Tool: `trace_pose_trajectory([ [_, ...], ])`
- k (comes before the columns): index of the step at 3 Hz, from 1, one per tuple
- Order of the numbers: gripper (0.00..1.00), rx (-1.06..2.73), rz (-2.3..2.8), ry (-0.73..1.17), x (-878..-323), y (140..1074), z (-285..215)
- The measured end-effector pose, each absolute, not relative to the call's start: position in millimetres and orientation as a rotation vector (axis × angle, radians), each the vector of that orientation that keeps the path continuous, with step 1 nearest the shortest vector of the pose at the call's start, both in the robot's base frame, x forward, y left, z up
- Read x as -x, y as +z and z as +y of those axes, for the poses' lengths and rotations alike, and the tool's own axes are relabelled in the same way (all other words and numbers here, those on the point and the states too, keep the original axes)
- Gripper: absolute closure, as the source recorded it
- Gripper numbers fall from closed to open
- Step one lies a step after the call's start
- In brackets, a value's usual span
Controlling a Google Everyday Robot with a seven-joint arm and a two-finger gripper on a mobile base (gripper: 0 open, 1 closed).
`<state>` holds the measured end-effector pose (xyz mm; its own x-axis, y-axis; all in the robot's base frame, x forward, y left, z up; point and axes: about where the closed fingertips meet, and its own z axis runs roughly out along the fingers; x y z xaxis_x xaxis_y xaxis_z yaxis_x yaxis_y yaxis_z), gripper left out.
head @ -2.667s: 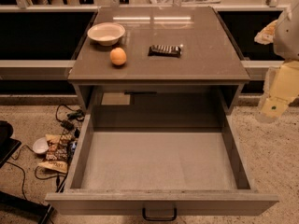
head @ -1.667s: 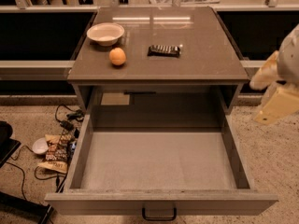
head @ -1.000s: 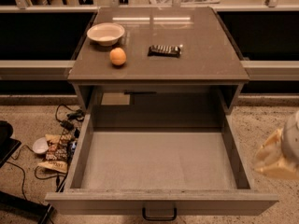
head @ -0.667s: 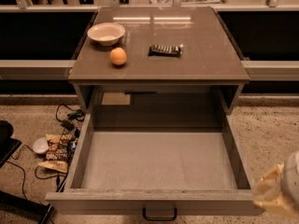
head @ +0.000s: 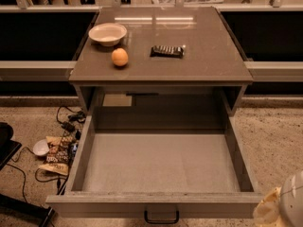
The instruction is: Close top drawer
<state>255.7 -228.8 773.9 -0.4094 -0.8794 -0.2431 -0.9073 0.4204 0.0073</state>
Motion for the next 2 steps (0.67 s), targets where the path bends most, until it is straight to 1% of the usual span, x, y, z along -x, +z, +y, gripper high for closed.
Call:
trace_pose_trajectory([
  [1,1.0,1.584,2.478,0.241,-252.6,751.5,-224.5],
  [2,1.0,1.619,2.419,0.302,-237.8,708.6,-206.5],
])
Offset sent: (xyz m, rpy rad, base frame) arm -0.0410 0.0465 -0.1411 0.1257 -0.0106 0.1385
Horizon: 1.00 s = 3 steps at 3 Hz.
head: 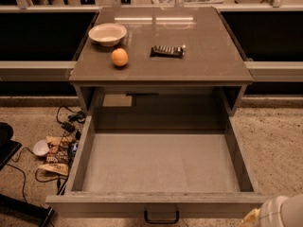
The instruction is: Close top drawer
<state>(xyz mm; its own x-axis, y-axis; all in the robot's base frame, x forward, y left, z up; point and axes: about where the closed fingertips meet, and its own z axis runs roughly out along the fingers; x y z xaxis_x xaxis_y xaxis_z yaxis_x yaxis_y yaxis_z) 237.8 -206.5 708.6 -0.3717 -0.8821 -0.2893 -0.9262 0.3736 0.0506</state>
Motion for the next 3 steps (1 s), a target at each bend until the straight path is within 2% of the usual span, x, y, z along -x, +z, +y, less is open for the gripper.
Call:
trace_pose_trajectory([
  [2,1.0,1.725,2.269,0.316,-236.1,612.8,-169.3],
  [3,1.0,1.739,2.223,0.301,-259.0,593.7,-160.3],
])
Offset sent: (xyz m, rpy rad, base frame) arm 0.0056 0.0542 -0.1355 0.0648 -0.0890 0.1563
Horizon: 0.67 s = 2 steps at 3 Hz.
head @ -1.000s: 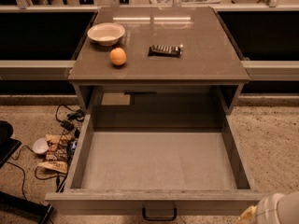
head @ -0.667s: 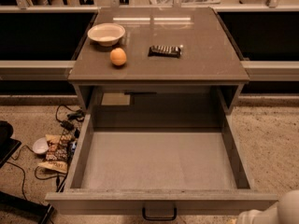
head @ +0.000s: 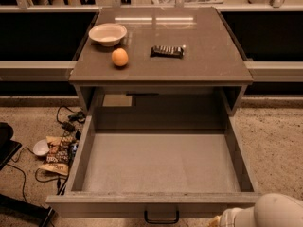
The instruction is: Close top drawer
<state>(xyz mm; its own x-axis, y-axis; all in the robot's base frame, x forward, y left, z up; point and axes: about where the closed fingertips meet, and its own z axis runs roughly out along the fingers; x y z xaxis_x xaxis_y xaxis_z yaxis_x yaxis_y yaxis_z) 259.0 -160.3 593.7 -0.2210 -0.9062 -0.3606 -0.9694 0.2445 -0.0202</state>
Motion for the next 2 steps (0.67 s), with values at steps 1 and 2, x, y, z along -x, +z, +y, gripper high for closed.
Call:
trace_pose_trajectory([
  [1,1.0,1.702,2.191,0.287,-309.8,586.4,-156.5],
  [2,1.0,1.702,2.191,0.287,-309.9,586.4,-156.4],
])
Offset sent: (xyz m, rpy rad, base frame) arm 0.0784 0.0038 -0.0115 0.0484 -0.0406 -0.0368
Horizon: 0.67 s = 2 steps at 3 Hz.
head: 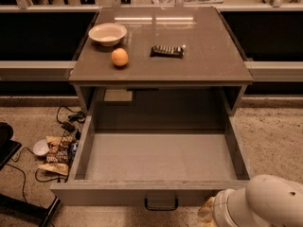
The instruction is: Close top drawer
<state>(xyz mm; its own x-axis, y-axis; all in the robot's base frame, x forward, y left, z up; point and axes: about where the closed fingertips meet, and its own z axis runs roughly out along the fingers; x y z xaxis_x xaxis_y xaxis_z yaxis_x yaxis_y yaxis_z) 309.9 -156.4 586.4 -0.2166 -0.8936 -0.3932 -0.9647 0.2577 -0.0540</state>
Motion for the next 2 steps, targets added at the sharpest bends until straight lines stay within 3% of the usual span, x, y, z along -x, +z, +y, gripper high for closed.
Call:
trace_pose_trajectory([
  [2,1.0,1.725,2.16,0.293,-330.2,583.5,-148.5],
])
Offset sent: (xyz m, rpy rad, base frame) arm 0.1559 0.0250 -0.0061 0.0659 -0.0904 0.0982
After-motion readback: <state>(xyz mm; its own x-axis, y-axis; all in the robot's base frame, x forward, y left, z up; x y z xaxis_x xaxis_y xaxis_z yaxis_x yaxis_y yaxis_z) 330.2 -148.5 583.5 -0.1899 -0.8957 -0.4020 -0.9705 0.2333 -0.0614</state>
